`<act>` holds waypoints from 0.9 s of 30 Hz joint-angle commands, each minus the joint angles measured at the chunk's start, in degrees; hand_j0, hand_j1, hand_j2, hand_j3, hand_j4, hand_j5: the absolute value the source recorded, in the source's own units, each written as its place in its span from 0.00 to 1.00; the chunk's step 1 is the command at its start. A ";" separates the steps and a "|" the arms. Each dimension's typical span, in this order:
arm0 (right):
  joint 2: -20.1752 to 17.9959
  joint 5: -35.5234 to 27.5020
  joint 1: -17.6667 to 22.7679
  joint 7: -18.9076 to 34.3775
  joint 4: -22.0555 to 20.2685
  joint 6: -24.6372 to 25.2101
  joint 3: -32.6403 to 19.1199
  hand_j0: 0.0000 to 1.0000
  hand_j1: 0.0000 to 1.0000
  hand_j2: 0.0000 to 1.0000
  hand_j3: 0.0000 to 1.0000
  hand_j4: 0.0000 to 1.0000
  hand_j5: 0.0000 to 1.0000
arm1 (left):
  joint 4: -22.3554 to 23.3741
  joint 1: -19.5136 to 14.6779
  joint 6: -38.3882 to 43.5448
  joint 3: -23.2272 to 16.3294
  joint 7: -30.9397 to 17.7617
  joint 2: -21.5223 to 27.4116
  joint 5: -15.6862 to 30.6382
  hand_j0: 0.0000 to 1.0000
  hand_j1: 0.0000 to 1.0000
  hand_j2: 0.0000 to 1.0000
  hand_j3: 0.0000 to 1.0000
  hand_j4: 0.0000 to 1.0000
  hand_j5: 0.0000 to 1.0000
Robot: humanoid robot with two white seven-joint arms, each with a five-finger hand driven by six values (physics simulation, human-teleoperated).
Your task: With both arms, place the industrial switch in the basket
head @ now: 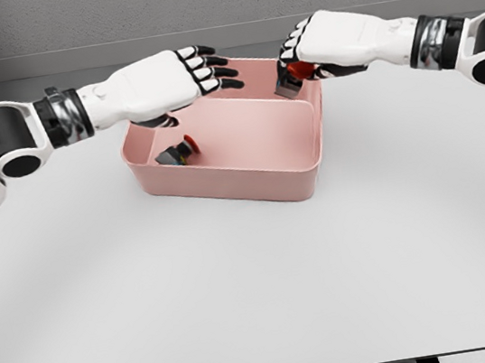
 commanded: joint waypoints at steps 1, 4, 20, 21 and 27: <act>0.10 -0.36 0.00 -0.05 -0.35 0.04 0.03 0.49 0.49 0.49 0.49 0.49 0.49 | -1.74 0.00 0.02 -0.24 0.12 2.58 3.14 1.00 1.00 1.00 1.00 1.00 1.00; 0.71 -0.36 0.09 -0.05 -0.44 0.04 0.12 0.49 0.49 0.49 0.49 0.49 0.49 | -8.68 0.00 0.02 -2.08 -0.05 10.31 11.32 1.00 1.00 1.00 1.00 1.00 1.00; 4.23 -0.01 0.09 1.62 -0.35 0.04 0.64 0.50 0.50 0.50 0.50 0.50 0.50 | -18.44 4.22 0.02 -4.72 -0.14 32.46 19.85 1.00 1.00 1.00 1.00 1.00 1.00; 4.49 0.08 0.00 1.71 -0.35 0.04 0.56 0.58 0.58 0.58 0.58 0.58 0.58 | -18.44 4.22 0.02 -4.64 -0.14 32.38 19.85 1.00 1.00 1.00 1.00 1.00 1.00; 6.25 -0.01 0.00 1.53 -0.43 0.04 0.47 1.00 1.00 1.00 1.00 1.00 1.00 | -18.53 4.31 0.02 -4.64 -0.14 31.85 19.76 1.00 1.00 1.00 1.00 1.00 1.00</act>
